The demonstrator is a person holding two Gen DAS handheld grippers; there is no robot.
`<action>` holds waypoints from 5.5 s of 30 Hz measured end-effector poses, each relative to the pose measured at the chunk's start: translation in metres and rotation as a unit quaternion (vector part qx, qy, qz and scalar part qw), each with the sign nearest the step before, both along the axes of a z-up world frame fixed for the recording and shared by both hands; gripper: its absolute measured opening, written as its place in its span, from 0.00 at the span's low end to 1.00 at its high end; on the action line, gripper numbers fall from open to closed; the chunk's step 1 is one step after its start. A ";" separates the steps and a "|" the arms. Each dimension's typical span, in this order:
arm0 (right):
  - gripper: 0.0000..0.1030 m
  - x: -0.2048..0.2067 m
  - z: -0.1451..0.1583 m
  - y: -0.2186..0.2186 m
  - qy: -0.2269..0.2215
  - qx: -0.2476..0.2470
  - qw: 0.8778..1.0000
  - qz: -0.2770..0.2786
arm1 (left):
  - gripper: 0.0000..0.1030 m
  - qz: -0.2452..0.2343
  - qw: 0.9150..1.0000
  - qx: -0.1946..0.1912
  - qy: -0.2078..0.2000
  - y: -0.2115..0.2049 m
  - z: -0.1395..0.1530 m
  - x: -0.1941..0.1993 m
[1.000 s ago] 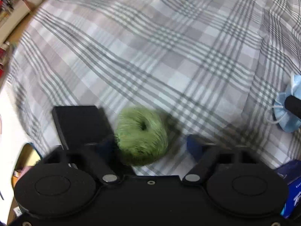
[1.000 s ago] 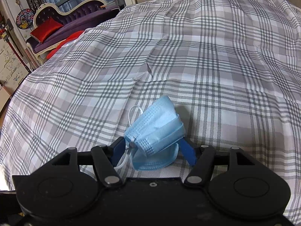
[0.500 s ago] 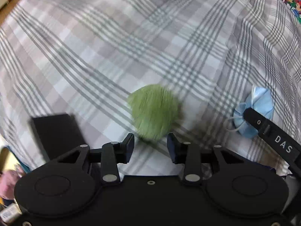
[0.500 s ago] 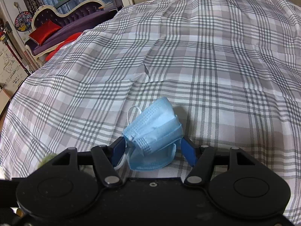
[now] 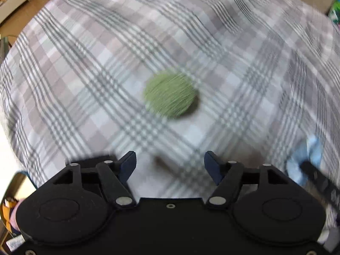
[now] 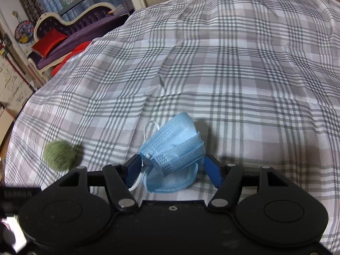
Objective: Organize soft objects
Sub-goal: 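Close the left tool on the green knitted ball and lift it, then carry the green ball with the left tool and the mask with the right tool to the tray, then lower the ball and mask into the gold tray and open both tools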
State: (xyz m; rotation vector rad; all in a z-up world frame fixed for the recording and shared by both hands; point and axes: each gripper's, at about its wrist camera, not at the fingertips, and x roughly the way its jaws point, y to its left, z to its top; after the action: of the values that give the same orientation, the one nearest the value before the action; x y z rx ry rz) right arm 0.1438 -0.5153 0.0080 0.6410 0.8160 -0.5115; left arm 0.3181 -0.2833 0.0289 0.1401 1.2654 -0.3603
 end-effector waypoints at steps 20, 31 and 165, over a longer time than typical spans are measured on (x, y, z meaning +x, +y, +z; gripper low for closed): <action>0.69 0.007 -0.013 -0.006 0.002 0.029 1.000 0.002 | 0.81 0.015 0.999 0.039 -0.003 -0.026 -0.042 0.060; 0.47 0.011 -0.016 -0.007 -0.001 0.042 0.999 0.013 | 0.53 0.024 0.999 0.017 0.018 -0.017 -0.045 0.057; 0.72 -0.071 0.038 0.341 0.003 -0.074 0.841 0.536 | 0.71 0.191 0.981 0.026 -0.034 0.322 -0.018 -0.132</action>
State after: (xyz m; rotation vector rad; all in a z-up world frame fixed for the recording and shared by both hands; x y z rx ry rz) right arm 0.0731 -0.1740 0.0457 -0.0309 0.9908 0.4539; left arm 0.1860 0.0391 0.0106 -0.0474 1.2040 0.0082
